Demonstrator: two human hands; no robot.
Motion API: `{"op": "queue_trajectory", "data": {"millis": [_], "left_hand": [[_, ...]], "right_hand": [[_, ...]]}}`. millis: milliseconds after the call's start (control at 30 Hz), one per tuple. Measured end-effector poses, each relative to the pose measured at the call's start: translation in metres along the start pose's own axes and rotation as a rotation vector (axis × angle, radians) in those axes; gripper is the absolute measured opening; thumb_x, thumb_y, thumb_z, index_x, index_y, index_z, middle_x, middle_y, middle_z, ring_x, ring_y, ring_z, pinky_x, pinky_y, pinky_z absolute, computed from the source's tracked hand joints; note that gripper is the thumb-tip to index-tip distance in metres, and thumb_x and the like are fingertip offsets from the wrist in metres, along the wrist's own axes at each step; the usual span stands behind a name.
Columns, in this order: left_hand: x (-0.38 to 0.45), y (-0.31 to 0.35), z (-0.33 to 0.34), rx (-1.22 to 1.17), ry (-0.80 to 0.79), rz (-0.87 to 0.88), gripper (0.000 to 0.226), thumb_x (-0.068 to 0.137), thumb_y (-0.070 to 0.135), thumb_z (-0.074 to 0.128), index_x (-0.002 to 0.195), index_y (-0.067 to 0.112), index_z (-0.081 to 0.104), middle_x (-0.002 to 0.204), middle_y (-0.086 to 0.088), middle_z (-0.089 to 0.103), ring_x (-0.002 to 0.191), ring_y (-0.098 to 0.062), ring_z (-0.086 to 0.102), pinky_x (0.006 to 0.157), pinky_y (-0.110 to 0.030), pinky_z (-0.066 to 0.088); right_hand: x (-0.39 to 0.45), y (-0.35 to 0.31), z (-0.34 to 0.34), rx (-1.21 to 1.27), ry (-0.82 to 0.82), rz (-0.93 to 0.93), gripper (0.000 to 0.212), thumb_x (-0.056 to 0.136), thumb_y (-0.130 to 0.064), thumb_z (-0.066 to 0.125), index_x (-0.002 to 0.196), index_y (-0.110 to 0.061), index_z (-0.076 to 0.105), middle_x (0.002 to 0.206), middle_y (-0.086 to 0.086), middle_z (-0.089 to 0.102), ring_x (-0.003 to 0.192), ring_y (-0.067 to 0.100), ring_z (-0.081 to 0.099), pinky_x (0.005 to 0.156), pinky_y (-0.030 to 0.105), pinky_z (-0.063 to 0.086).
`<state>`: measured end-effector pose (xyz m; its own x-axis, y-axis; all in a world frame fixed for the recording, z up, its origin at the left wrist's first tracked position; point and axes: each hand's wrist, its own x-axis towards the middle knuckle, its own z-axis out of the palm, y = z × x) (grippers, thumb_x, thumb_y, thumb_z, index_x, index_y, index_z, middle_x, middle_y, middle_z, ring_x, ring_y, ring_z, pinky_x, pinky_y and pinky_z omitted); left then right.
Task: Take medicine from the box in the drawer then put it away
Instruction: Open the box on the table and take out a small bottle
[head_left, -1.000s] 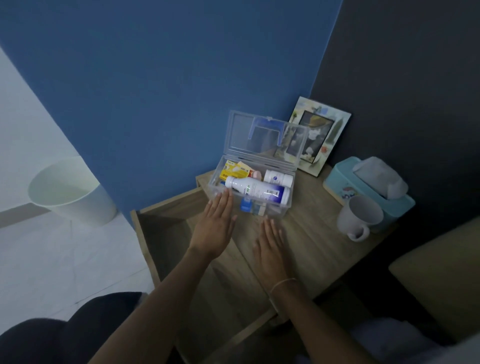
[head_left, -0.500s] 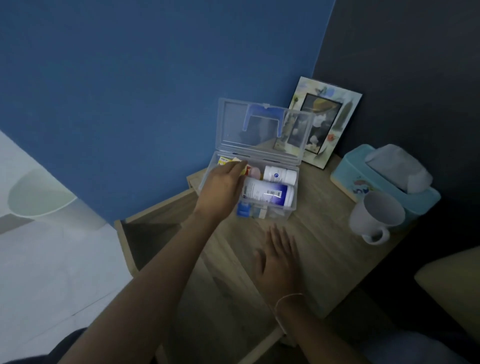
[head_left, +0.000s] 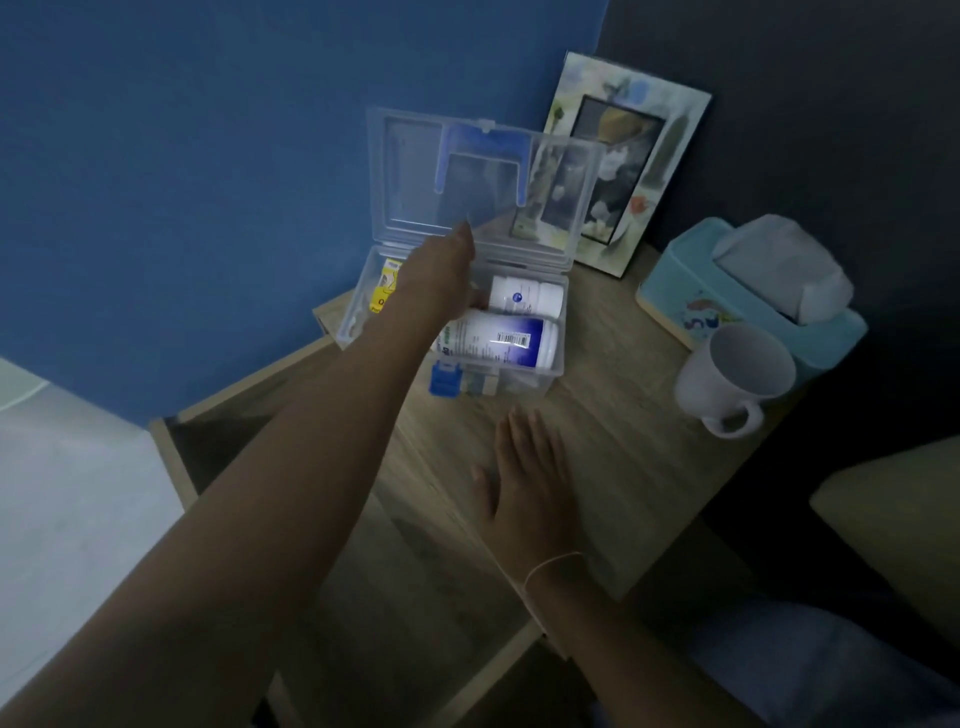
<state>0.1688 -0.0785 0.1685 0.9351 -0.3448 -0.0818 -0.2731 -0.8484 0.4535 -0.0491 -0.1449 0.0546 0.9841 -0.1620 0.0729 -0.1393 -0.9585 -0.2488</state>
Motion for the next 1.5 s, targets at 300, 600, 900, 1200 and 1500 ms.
{"op": "queue_trajectory", "data": {"millis": [300,600,900,1200,1500], "left_hand": [[-0.023,-0.007,-0.006,-0.245,0.139,-0.015,0.032,0.085,0.011,0.065,0.116,0.008,0.059,0.113,-0.015,0.067,0.1,-0.03,0.063,0.08,-0.028,0.045],[-0.138,-0.018,-0.007,-0.39,0.264,0.081,0.032,0.086,0.019,0.068,0.117,0.012,0.064,0.115,-0.013,0.057,0.086,-0.019,0.061,0.077,-0.019,0.048],[-0.228,-0.014,0.016,-0.545,0.142,0.06,0.027,0.08,0.024,0.075,0.102,0.017,0.06,0.108,-0.002,0.062,0.088,-0.004,0.062,0.073,-0.005,0.049],[-0.258,-0.008,0.014,-0.301,0.091,0.283,0.034,0.083,0.029,0.07,0.115,0.022,0.061,0.117,0.003,0.059,0.098,-0.004,0.052,0.077,-0.005,0.037],[-0.262,0.003,0.009,-0.124,0.055,0.37,0.035,0.089,0.027,0.062,0.123,0.017,0.057,0.118,-0.003,0.06,0.107,-0.018,0.053,0.09,-0.029,0.044]], "right_hand": [[0.0,0.0,-0.001,0.036,0.022,-0.006,0.059,0.096,-0.046,0.024,0.141,-0.011,0.038,0.15,0.012,0.038,0.143,0.025,0.026,0.119,0.046,0.017],[-0.003,-0.002,-0.011,0.053,-0.063,0.002,0.063,0.095,-0.046,0.02,0.146,-0.011,0.028,0.156,0.009,0.027,0.146,0.022,0.014,0.12,0.043,0.009],[-0.005,-0.023,-0.076,1.395,-0.249,0.499,0.024,0.091,-0.017,0.058,0.108,-0.002,0.066,0.094,0.011,0.074,0.093,0.025,0.07,0.079,0.035,0.054],[-0.045,-0.014,-0.081,1.981,-0.625,0.708,0.041,0.073,-0.03,0.073,0.105,-0.005,0.069,0.103,0.013,0.073,0.089,0.018,0.071,0.069,0.029,0.057],[-0.061,-0.027,-0.086,2.145,-0.47,0.83,0.047,0.067,-0.033,0.075,0.102,-0.003,0.065,0.097,0.01,0.072,0.093,0.018,0.064,0.078,0.03,0.052]]}}
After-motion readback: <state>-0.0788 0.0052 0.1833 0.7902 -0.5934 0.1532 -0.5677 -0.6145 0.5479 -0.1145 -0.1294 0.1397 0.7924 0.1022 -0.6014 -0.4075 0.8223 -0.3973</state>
